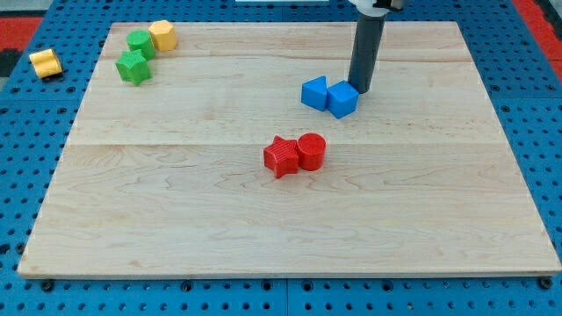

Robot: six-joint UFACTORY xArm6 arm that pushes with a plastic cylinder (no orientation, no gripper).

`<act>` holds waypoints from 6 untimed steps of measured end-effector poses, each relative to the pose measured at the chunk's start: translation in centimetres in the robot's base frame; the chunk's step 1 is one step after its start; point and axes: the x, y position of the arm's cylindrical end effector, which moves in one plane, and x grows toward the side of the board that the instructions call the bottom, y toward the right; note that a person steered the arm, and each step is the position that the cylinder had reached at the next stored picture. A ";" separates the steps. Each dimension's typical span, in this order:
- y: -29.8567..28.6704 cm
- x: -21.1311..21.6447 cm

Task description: Separate the blue cube and the blue triangle

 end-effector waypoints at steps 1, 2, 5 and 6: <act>-0.1 -0.7; -1.7 -2.5; 0.7 -4.2; -1.2 1.7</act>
